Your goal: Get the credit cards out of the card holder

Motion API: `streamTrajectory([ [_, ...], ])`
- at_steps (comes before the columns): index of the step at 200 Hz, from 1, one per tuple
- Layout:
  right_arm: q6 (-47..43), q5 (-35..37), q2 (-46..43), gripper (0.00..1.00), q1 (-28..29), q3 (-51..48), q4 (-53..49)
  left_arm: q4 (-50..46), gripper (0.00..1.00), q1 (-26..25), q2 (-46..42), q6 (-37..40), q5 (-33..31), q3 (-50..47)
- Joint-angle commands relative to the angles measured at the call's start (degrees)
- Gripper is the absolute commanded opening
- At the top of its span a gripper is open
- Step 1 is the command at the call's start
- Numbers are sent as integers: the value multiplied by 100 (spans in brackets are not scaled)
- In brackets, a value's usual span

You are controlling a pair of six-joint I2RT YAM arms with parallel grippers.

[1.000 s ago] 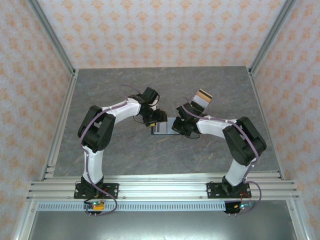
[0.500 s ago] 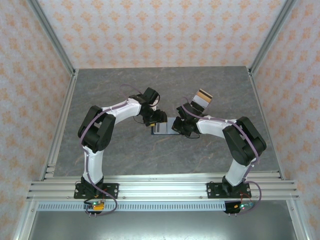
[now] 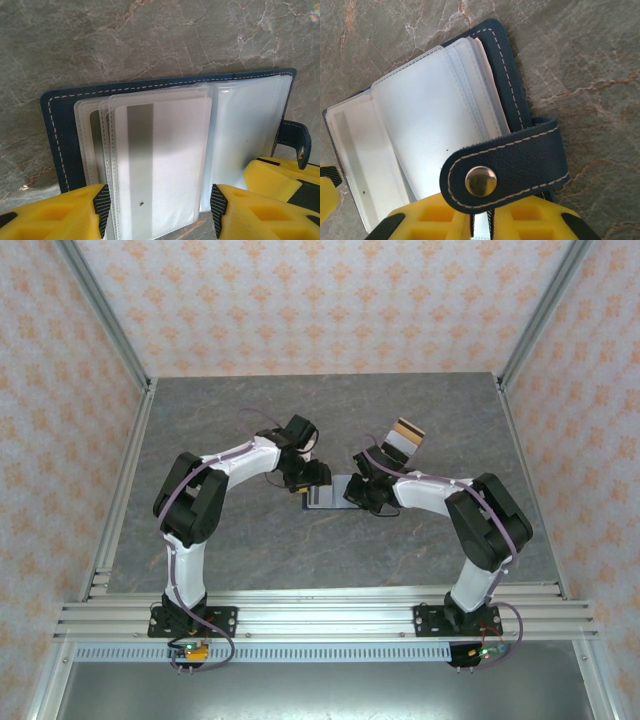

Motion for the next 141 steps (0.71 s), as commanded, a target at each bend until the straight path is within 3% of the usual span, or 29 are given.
streamTrajectory([
  [1,44,182,221,18,27,-34,-280,-131,58,-43,60,120,-27,68],
  [90,28,174,256,18,27,-32,-291,-9,59,-71,294,61,245,62],
  [141,31,182,260,18,28,-41,-287,325,50,-73,63,-13,676,17],
])
